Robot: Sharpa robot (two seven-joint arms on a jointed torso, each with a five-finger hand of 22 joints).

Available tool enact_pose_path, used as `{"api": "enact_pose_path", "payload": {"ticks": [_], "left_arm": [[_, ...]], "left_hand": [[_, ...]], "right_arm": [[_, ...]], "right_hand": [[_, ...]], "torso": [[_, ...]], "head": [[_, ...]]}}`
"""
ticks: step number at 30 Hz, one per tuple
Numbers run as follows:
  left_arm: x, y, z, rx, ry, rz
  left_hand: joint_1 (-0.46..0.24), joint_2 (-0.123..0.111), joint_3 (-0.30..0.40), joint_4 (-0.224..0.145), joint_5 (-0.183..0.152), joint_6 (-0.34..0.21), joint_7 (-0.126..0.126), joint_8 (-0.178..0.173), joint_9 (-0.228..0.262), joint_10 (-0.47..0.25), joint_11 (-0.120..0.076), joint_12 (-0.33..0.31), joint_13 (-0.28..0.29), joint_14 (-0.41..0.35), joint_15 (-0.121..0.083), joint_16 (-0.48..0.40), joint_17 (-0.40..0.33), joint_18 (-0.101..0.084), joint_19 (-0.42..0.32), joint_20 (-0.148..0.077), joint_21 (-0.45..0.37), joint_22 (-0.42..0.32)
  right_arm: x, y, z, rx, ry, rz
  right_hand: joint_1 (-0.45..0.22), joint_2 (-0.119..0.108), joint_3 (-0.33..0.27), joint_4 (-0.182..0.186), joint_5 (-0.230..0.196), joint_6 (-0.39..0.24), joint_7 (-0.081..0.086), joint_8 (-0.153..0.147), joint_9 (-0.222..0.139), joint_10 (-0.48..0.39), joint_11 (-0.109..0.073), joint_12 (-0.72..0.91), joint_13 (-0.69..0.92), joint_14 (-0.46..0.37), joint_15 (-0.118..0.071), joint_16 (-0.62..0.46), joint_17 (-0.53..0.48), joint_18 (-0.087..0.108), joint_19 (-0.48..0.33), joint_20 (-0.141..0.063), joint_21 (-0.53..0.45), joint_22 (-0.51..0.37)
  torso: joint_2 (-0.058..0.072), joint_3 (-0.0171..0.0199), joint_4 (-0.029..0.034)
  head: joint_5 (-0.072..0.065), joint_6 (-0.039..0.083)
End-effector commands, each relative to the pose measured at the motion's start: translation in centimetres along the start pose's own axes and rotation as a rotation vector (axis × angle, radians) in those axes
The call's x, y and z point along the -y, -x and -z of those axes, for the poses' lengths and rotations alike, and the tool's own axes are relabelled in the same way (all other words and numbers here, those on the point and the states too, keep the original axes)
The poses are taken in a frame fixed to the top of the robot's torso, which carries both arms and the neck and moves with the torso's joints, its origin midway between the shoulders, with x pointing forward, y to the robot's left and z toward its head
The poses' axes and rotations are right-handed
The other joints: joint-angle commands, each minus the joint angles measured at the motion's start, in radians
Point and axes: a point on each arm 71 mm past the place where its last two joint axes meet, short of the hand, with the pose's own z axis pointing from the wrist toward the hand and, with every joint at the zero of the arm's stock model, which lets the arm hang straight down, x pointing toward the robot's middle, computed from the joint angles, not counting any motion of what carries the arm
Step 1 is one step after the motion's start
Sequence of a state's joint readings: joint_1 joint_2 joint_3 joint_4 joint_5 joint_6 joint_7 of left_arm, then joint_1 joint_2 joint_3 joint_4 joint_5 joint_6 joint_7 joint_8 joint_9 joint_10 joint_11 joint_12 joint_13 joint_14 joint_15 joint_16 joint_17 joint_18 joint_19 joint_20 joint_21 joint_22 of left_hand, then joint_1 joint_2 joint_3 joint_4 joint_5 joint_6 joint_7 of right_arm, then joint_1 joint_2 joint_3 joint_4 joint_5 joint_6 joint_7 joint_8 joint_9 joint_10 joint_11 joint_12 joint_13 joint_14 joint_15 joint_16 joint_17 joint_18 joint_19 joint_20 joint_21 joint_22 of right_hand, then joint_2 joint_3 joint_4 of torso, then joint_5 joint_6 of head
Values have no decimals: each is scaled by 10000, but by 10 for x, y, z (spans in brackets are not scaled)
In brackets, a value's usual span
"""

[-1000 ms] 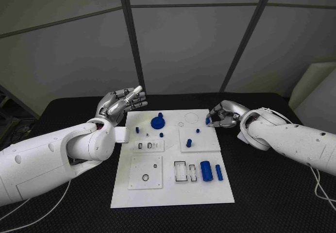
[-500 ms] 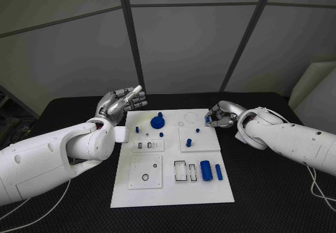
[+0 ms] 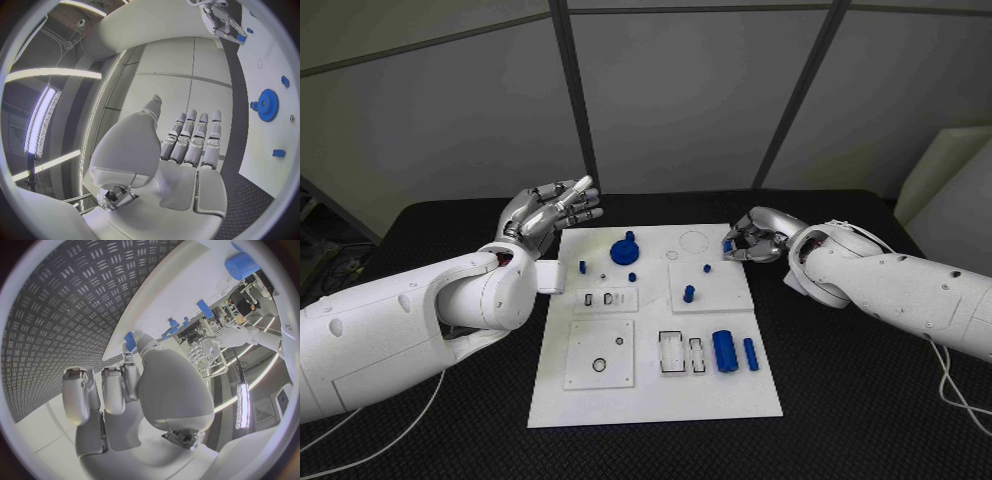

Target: Assemble the parts on the task board

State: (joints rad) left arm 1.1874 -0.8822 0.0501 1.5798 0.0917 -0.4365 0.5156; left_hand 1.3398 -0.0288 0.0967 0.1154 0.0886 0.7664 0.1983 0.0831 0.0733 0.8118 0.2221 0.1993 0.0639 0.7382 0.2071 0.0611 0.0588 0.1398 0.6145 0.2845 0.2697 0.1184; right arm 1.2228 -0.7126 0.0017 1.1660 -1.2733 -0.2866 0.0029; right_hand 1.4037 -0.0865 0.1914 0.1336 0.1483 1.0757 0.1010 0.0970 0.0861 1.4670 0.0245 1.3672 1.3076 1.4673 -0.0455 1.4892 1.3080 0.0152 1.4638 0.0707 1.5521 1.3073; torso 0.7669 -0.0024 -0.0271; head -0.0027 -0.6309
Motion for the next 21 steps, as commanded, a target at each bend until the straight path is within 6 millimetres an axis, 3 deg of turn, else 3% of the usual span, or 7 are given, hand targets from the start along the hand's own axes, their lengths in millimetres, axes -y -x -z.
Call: {"api": "enact_pose_path", "payload": {"ticks": [1, 4, 7, 14, 21], "left_arm": [[1, -1, 0, -139, -74, 2], [1, -1, 0, -135, -70, 0], [1, -1, 0, -133, -69, -2], [1, 1, 0, -89, -73, -25], [1, 5, -3, 0, -73, -70]], "left_hand": [[-19, 85, 28, -53, 46, -55, 657, -63, -9, -19, 37, -60, -9, -45, -3, -48, -12, 136, 36, 14, 50, -8], [-19, 85, 28, -53, 46, -55, 657, -63, -9, -19, 37, -60, -9, -45, -3, -48, -12, 136, 36, 14, 50, -8], [-19, 85, 28, -53, 46, -55, 657, -63, -9, -19, 37, -60, -9, -45, -3, -48, -12, 136, 36, 14, 50, -8], [-19, 85, 28, -53, 46, -55, 657, -63, -9, -19, 37, -60, -9, -45, -3, -48, -12, 136, 36, 14, 50, -8], [-19, 90, 25, -74, 45, -50, 656, -71, -11, -21, 36, -68, -9, -47, -3, -48, -12, 136, 33, 14, 49, -13]], "right_arm": [[-1, 4, 0, 413, 88, 46], [-3, 7, 1, 797, 246, 36], [-6, 9, 2, 1158, 427, 1], [-18, 11, 10, 1416, 741, -275], [-57, 6, 17, 1015, 1145, -793]], "right_hand": [[44, 189, 124, -41, 31, 333, -110, 141, 97, 107, -130, 79, 1057, 686, -119, 79, 987, -103, 950, -117, 73, 2431], [128, 409, 247, -172, 65, 779, -292, 300, 242, 141, -278, 126, 1097, 700, -256, 110, 1059, -135, 1029, -241, 148, 2566], [133, 511, 287, -231, 29, 894, -356, 323, 303, 151, -333, 132, 1105, 706, -314, 124, 1093, -148, 1060, -303, 178, 2618], [147, 566, 314, -309, -15, 889, -371, 284, 335, 137, -362, 95, 1078, 705, -339, 122, 1094, -150, 1066, -342, 183, 2628], [68, 583, 290, -338, -140, 817, -351, 203, 351, 113, -359, 45, 1045, 694, -329, 99, 1052, -145, 1054, -352, 171, 2607]], "torso": [[-1, 1, 0], [-3, 1, -4], [-4, 5, 4], [-31, -6, -5], [-120, -41, -29]], "head": [[-7, -9], [4, -23], [4, -23], [26, -38], [80, -59]]}}
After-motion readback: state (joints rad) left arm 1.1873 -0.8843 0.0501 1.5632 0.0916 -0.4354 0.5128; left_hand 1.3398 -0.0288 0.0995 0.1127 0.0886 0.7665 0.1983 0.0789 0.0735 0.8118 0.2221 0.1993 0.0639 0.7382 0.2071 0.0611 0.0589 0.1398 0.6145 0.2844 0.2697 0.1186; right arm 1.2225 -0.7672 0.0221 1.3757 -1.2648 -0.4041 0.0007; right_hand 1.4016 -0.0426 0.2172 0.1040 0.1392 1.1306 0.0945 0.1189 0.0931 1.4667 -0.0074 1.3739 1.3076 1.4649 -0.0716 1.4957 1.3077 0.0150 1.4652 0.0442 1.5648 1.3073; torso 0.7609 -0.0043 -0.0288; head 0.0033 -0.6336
